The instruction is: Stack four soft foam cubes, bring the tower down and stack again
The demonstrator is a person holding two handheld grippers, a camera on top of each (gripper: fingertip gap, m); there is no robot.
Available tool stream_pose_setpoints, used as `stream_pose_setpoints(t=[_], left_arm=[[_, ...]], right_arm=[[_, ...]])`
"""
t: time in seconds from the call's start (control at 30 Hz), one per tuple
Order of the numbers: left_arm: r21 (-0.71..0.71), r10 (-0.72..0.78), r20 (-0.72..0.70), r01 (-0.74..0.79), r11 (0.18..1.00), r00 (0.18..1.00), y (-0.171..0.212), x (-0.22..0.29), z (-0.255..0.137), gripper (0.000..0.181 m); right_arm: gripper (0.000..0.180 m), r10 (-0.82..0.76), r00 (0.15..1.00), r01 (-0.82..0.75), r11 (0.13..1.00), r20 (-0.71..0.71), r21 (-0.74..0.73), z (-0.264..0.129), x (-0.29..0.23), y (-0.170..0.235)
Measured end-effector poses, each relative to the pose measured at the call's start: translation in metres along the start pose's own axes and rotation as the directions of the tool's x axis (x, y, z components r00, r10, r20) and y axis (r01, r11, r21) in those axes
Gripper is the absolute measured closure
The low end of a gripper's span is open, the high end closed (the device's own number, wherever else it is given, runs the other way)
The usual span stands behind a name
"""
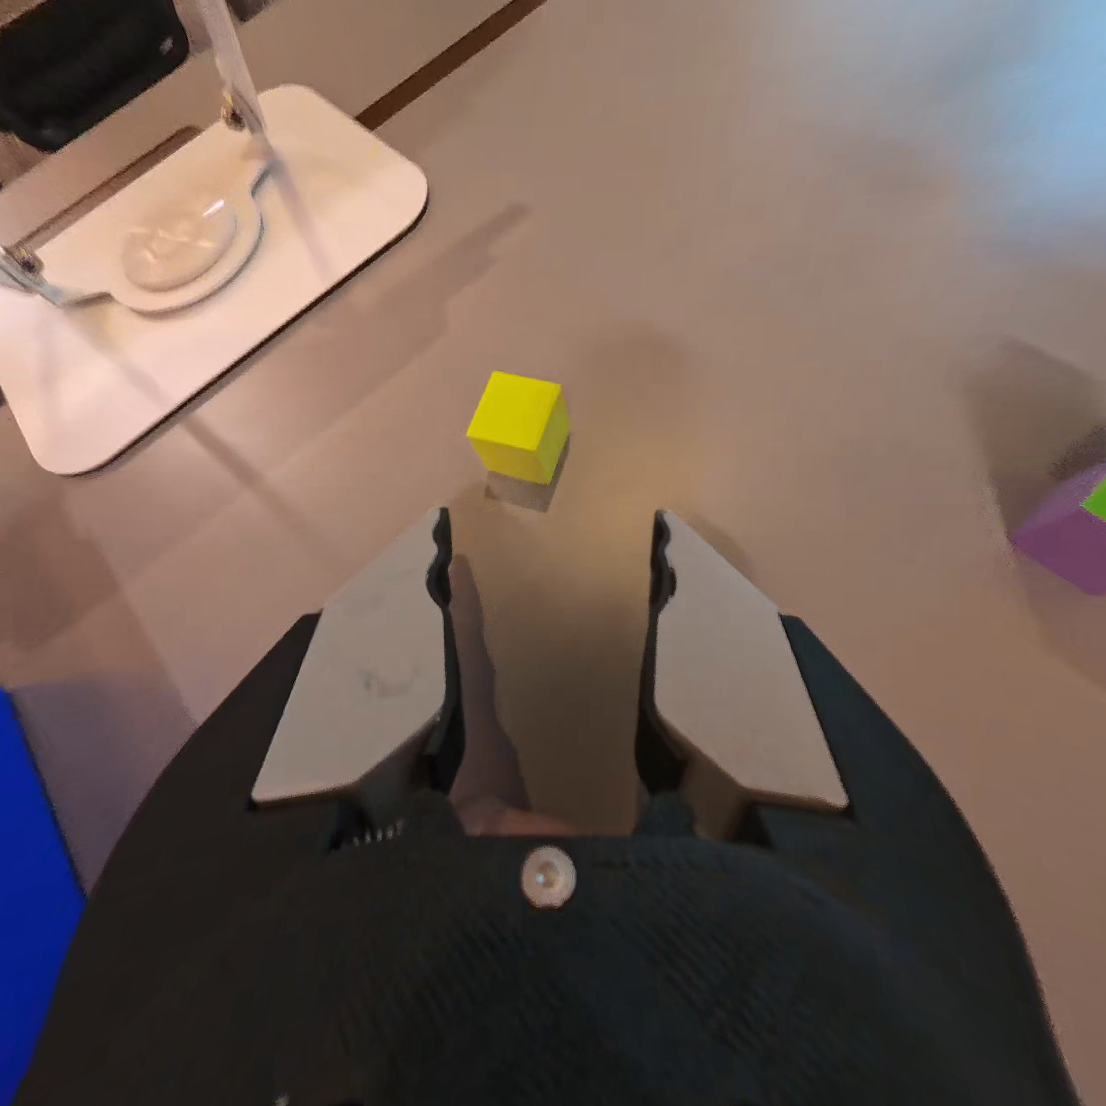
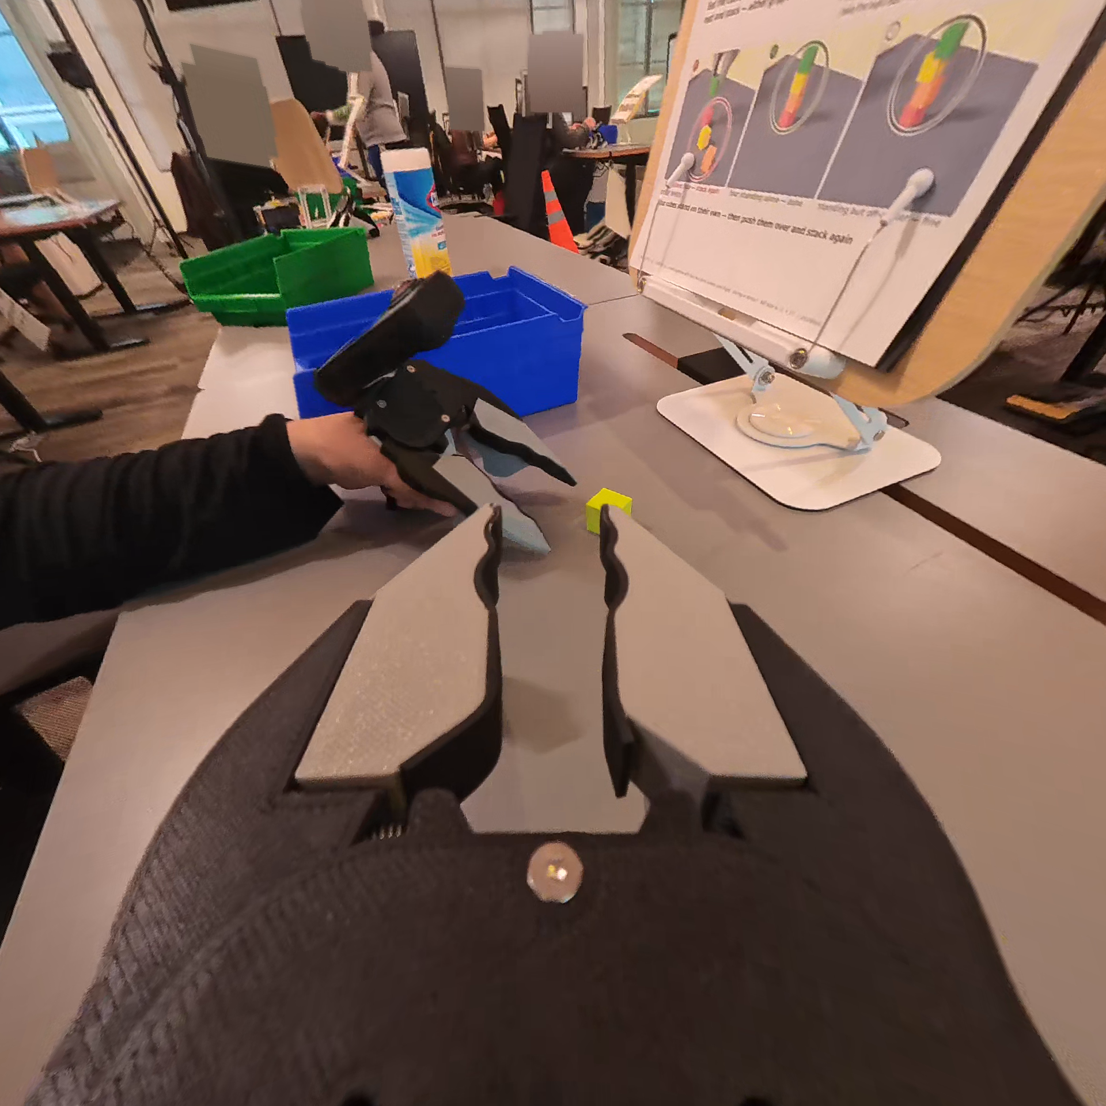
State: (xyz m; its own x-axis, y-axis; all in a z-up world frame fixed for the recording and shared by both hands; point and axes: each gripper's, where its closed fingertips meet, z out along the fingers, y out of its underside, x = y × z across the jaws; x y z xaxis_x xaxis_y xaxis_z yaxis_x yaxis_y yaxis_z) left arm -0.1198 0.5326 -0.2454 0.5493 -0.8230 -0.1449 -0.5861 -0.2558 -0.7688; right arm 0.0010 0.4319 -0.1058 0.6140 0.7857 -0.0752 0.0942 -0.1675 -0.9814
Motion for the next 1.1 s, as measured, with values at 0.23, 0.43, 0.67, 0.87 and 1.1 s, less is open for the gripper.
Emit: stream_pose_setpoints(t=[0.23, 0.43, 0.67, 0.87, 1.1], left_arm=[[-0.024, -0.108, -0.176, 0.105, 0.994, 0.979, -0.010, -0.003, 0.021, 0.109], [-0.048, -0.143, -0.204, 0.135, 0.990, 0.969, -0.016, -0.010, 0.035, 0.129], [0.004, 0.062, -0.085, -0.062, 0.998, 0.994, -0.021, -0.008, 0.034, 0.152], [0.285, 0.324, 0.064, -0.329, 0.900, 0.944, -0.057, 0.014, -0.012, 0.153], [0.489, 0.598, 0.262, -0.639, 0.594, 0.757, -0.110, 0.091, -0.085, 0.153]], right_arm=[[0.150, 0.012, 1.000, -0.012, 1.000, 0.019, 0.006, 0.002, -0.003, 0.000], [0.151, 0.001, 1.000, -0.001, 1.000, 0.029, -0.022, 0.006, -0.005, 0.006], [0.151, 0.023, 0.998, -0.019, 0.998, 0.064, -0.064, 0.011, -0.009, 0.016], [0.148, 0.118, 0.984, -0.110, 0.992, 0.133, -0.064, 0.010, -0.016, 0.014], [0.144, 0.265, 0.920, -0.260, 0.964, 0.290, -0.056, 0.011, -0.035, 0.006]])
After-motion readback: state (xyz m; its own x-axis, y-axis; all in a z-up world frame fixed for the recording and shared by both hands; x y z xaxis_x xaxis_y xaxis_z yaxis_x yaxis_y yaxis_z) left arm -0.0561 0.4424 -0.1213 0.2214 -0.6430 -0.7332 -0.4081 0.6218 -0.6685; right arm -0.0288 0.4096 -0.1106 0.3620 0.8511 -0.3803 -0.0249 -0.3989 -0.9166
